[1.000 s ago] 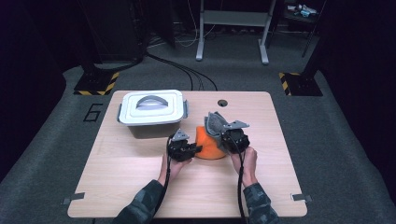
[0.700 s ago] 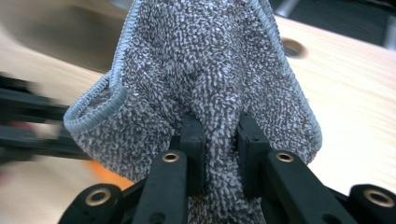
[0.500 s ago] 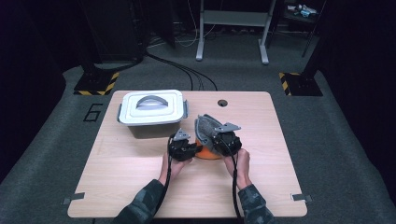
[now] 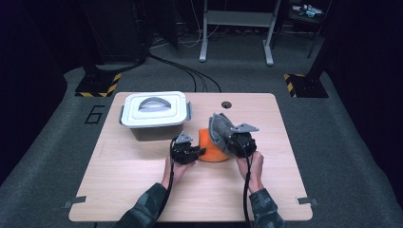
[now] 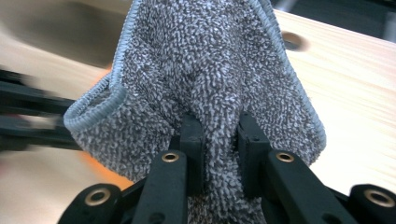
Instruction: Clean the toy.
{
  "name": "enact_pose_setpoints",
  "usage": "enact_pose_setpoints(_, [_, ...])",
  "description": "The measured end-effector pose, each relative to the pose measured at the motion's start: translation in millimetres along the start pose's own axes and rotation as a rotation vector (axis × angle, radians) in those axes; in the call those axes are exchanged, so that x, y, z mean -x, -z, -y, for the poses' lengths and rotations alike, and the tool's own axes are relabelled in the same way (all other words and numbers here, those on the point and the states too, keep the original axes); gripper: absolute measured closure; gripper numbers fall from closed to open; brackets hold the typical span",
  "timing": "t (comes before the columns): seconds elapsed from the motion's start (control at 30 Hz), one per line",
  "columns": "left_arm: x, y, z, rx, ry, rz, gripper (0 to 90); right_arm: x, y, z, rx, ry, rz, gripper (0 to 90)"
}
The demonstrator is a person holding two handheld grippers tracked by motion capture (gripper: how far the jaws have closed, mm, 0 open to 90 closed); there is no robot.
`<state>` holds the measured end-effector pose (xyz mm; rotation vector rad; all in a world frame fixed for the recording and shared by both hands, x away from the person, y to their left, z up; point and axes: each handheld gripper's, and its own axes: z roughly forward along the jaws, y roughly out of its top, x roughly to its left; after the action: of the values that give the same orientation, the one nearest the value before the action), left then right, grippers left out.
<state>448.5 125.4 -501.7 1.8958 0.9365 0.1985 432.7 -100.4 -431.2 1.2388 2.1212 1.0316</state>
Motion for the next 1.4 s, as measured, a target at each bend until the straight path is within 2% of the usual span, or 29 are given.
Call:
enact_pose_setpoints(0.07, [0.4,0.0,-0.1,-0.002,-0.006,-0.008,75.9,-14.3,-6.8,0.6,-0.023,0.046,0.017,76.0])
enact_pose_setpoints(0.13, [-0.2,0.6,-0.2,-0.003,-0.007,-0.006,76.2,-14.5,-13.1,3.1,-0.029,0.072,0.041,76.2])
enact_pose_setpoints(0.23, [2.1,0.1,-0.6,0.001,-0.022,-0.007,76.6,0.8,-16.7,8.3,-0.042,0.023,0.050,76.3])
enact_pose_setpoints(0.27, [4.2,-0.8,-0.5,0.009,-0.014,-0.007,76.6,6.0,-16.8,10.8,-0.045,0.014,0.058,76.3])
enact_pose_setpoints(0.4, [7.0,-1.3,-1.7,0.008,-0.033,0.003,76.4,20.8,-16.0,16.9,-0.077,-0.021,0.101,76.2])
enact_pose_setpoints(0.43, [7.8,-1.6,-1.7,0.008,-0.018,0.005,76.4,24.8,-15.9,17.7,-0.087,-0.025,0.119,76.2])
enact_pose_setpoints(0.47, [7.8,-1.4,-2.2,0.003,-0.022,0.004,76.3,28.9,-16.4,18.4,-0.093,-0.043,0.125,76.1])
enact_pose_setpoints(0.53, [8.8,-1.2,-2.5,0.005,-0.023,0.003,76.2,33.7,-15.0,18.2,-0.091,-0.064,0.120,75.9])
enact_pose_setpoints(0.6, [7.4,-0.9,-2.4,-0.004,-0.027,0.006,76.1,31.8,-5.8,14.0,-0.045,-0.060,0.098,75.9])
enact_pose_setpoints(0.7, [7.4,-1.1,-3.0,-0.005,-0.035,0.006,75.9,15.6,3.7,3.6,-0.011,-0.026,0.035,75.8])
enact_pose_setpoints(0.77, [7.4,-1.6,-2.8,-0.001,-0.031,0.009,75.7,-0.4,1.8,-2.5,-0.006,0.010,0.000,75.8])
enact_pose_setpoints(0.83, [5.8,-1.0,-2.6,0.002,-0.023,0.014,74.7,-9.9,-5.7,-4.0,-0.034,0.047,0.016,75.9])
enact_pose_setpoints(0.87, [3.4,-0.6,-2.9,0.001,-0.033,0.022,73.3,-9.8,-11.8,-2.2,-0.045,0.040,0.029,76.1])
enact_pose_setpoints(0.93, [2.7,0.5,-3.3,0.008,-0.021,0.037,66.1,-1.7,-18.5,3.1,-0.052,0.005,0.014,76.4])
enact_pose_setpoints(1.07, [4.0,4.2,-4.9,0.003,-0.053,0.044,52.3,4.5,-18.8,8.1,-0.046,-0.011,0.013,76.6])
enact_pose_setpoints(1.1, [4.2,4.8,-4.7,-0.004,-0.052,0.043,50.5,6.0,-19.1,8.6,-0.040,0.006,0.013,76.7])
enact_pose_setpoints(1.17, [3.3,4.9,-2.5,-0.021,-0.060,0.035,48.2,5.9,-19.2,8.7,-0.044,0.009,0.011,76.7])
enact_pose_setpoints(1.2, [2.7,4.0,-0.6,-0.030,-0.060,0.032,48.9,5.1,-19.4,8.5,-0.047,-0.002,0.013,76.6])
enact_pose_setpoints(1.23, [2.6,2.7,1.8,-0.022,-0.048,0.029,49.9,6.2,-19.8,8.7,-0.043,0.008,0.011,76.7])
enact_pose_setpoints(1.27, [1.9,2.1,3.6,-0.017,-0.043,0.032,54.0,6.1,-19.9,9.0,-0.045,-0.004,0.010,76.7])
enact_pose_setpoints(1.37, [0.9,1.6,3.9,-0.013,-0.057,0.033,68.6,7.5,-19.9,10.2,-0.049,0.002,0.007,76.6])
enact_pose_setpoints(1.4, [1.4,1.5,3.3,-0.019,-0.069,0.024,72.4,6.5,-19.9,9.6,-0.047,-0.009,0.008,76.5])
